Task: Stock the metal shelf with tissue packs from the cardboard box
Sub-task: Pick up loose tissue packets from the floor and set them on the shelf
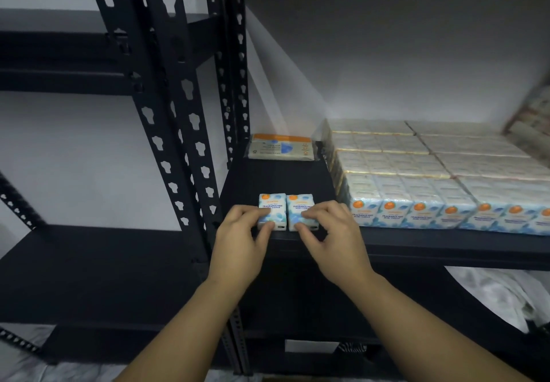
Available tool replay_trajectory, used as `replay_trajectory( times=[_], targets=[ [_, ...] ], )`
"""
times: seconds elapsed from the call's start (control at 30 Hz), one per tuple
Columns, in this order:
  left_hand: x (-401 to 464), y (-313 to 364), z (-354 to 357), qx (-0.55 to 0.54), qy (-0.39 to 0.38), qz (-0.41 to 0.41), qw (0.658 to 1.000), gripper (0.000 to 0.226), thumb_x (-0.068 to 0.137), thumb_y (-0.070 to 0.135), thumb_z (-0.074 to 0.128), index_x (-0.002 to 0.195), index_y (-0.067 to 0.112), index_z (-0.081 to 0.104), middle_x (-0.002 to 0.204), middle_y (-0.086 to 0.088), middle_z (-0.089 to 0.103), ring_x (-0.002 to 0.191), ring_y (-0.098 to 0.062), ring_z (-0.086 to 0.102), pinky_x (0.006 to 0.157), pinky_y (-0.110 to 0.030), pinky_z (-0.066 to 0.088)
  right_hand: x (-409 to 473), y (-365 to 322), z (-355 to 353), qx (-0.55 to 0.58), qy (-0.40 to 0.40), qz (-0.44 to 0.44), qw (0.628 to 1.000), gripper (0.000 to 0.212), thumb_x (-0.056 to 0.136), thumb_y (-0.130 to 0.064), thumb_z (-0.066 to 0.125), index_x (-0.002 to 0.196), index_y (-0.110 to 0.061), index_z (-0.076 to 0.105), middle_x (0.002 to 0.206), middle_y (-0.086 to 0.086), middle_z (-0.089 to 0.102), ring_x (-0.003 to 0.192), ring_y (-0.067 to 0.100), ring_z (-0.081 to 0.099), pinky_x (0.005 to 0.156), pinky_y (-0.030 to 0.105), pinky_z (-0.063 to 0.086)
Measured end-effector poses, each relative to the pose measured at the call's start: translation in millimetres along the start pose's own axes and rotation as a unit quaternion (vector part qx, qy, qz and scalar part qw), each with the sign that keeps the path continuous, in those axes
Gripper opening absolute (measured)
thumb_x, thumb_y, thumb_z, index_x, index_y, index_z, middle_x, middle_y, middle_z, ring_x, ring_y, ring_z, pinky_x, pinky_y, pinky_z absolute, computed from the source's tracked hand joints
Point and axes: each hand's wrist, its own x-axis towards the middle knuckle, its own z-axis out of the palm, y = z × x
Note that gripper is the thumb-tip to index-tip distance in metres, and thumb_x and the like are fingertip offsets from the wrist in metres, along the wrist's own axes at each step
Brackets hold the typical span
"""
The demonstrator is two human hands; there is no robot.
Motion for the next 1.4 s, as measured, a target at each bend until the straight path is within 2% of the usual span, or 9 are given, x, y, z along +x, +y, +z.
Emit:
replay_trajectory(
  times=[0.23,0.3,0.43,0.67,0.8,0.9,1.0,1.23,1.4],
  targets=[
    [4.0,5.2,1.5,0.03,0.001,-0.012,0.999,0.027,0.093,0.021,0.077,0.12,0.017,0.075,0.118,0.009,0.064,0.104,-0.004,0.06,0.084,0.005,0.035,4.4,-2.0,-0.4,-0.003,-0.038,-0.003,0.999,0.022,0.092,-0.02,0.078,0.113,-0.014,0.079,0.108,-0.01,0.064,0.106,0.006,0.053,0.09,0.01,0.039],
    [4.7,7.1,1.1,0.029,0.004,-0.012,1.0,0.032,0.093,0.023,0.076,0.124,0.019,0.072,0.121,0.01,0.061,0.105,-0.003,0.058,0.085,0.0,0.038,6.3,-3.3,-3.1,0.008,-0.039,-0.017,0.999,0.024,0.092,-0.021,0.078,0.115,-0.014,0.078,0.109,-0.011,0.064,0.108,0.006,0.053,0.092,0.013,0.041],
    [0.6,11.4,3.5,0.045,0.034,0.013,0.998,0.037,0.091,0.026,0.077,0.126,0.02,0.069,0.118,0.012,0.054,0.109,-0.009,0.057,0.088,-0.02,0.047,16.3,-4.1,-20.7,0.028,-0.022,-0.04,0.999,0.021,0.092,-0.02,0.078,0.113,-0.015,0.078,0.108,-0.01,0.065,0.107,0.009,0.056,0.092,0.022,0.046],
    [-1.5,22.8,21.7,0.142,0.026,0.127,0.981,0.031,0.088,0.034,0.08,0.117,0.026,0.077,0.117,0.007,0.066,0.112,-0.017,0.057,0.092,-0.04,0.053,56.1,-0.3,-65.3,0.01,0.006,-0.072,0.997,0.015,0.094,-0.024,0.075,0.106,-0.017,0.079,0.104,-0.007,0.067,0.106,0.01,0.057,0.091,0.023,0.046],
    [4.5,29.2,29.4,0.173,-0.005,0.138,0.975,0.026,0.089,0.035,0.079,0.114,0.031,0.078,0.112,0.012,0.069,0.109,-0.014,0.06,0.093,-0.036,0.051,85.7,21.9,-82.1,-0.036,0.031,-0.013,0.999,0.02,0.091,-0.033,0.073,0.101,-0.017,0.078,0.103,0.0,0.072,0.106,0.024,0.059,0.092,0.041,0.049],
    [11.1,30.0,31.6,0.179,-0.007,0.128,0.975,0.019,0.089,0.032,0.079,0.108,0.029,0.079,0.107,0.014,0.069,0.104,-0.013,0.061,0.089,-0.033,0.053,104.2,47.5,-93.1,-0.144,-0.072,0.092,0.983,0.045,0.091,-0.05,0.067,0.124,-0.021,0.072,0.132,0.003,0.068,0.126,0.031,0.054,0.103,0.045,0.046],
    [23.3,30.7,32.9,0.186,-0.013,0.115,0.976,0.018,0.09,0.03,0.078,0.107,0.027,0.081,0.106,0.012,0.071,0.103,-0.014,0.063,0.083,-0.034,0.056,108.7,67.2,-98.1,-0.132,-0.125,0.162,0.97,0.061,0.09,-0.062,0.061,0.138,-0.025,0.065,0.148,0.001,0.058,0.13,0.03,0.056,0.108,0.046,0.045],
    [75.7,26.4,46.5,0.196,-0.061,0.096,0.974,0.027,0.096,0.036,0.069,0.121,0.027,0.076,0.125,0.005,0.068,0.123,-0.018,0.056,0.099,-0.035,0.05,107.0,68.2,-92.0,-0.167,-0.129,0.155,0.965,0.056,0.094,-0.06,0.052,0.138,-0.029,0.064,0.144,-0.003,0.061,0.134,0.025,0.05,0.113,0.045,0.036],
    [111.8,20.5,56.7,0.181,-0.072,0.075,0.978,0.028,0.096,0.034,0.07,0.122,0.024,0.075,0.124,0.001,0.066,0.121,-0.019,0.055,0.098,-0.036,0.048,106.7,67.8,-93.2,-0.175,-0.133,0.152,0.963,0.055,0.095,-0.061,0.049,0.139,-0.031,0.063,0.146,-0.005,0.059,0.135,0.022,0.047,0.113,0.044,0.033]
  ],
)
